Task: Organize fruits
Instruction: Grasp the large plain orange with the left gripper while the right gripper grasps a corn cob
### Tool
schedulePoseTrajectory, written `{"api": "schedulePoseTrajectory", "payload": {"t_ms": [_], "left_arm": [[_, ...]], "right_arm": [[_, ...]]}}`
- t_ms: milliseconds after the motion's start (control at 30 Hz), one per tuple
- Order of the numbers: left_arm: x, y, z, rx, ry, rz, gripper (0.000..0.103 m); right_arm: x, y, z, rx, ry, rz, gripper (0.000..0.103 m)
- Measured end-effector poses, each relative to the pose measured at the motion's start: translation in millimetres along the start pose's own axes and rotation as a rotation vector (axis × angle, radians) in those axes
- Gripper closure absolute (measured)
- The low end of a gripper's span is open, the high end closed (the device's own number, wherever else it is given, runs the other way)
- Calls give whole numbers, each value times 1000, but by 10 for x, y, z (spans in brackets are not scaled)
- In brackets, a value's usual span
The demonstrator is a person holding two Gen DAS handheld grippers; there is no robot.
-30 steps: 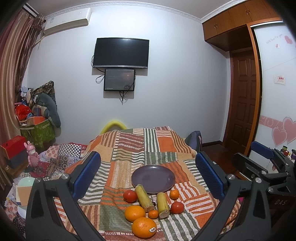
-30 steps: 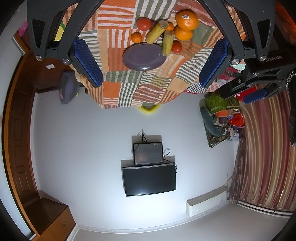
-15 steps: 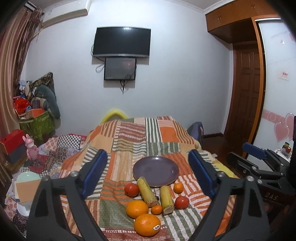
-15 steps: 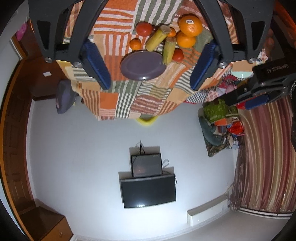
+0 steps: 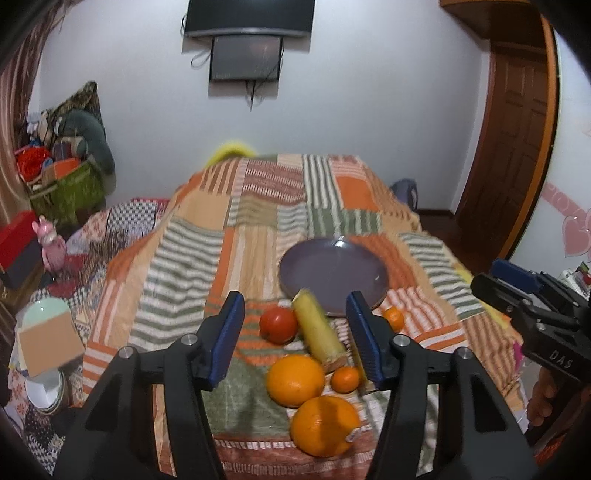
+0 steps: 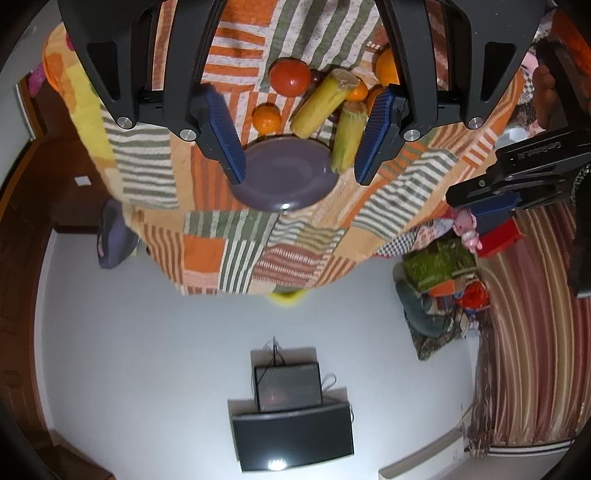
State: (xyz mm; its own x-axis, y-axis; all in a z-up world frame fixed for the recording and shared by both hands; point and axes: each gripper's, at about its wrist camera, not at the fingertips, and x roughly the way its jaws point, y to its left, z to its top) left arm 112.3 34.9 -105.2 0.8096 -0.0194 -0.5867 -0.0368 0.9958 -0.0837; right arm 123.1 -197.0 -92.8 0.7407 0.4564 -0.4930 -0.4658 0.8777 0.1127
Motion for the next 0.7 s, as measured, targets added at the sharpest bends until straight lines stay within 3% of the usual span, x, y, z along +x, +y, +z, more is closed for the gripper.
{"api": "schedulePoseTrajectory", "payload": {"t_ms": [367, 700], "left_arm": [[705, 186, -290, -48, 248, -59, 45], [1123, 149, -461, -66, 395, -114, 42]], "right_arm": [[501, -32, -163, 6, 171, 48, 45], [869, -60, -322, 32, 290, 99, 45]]}}
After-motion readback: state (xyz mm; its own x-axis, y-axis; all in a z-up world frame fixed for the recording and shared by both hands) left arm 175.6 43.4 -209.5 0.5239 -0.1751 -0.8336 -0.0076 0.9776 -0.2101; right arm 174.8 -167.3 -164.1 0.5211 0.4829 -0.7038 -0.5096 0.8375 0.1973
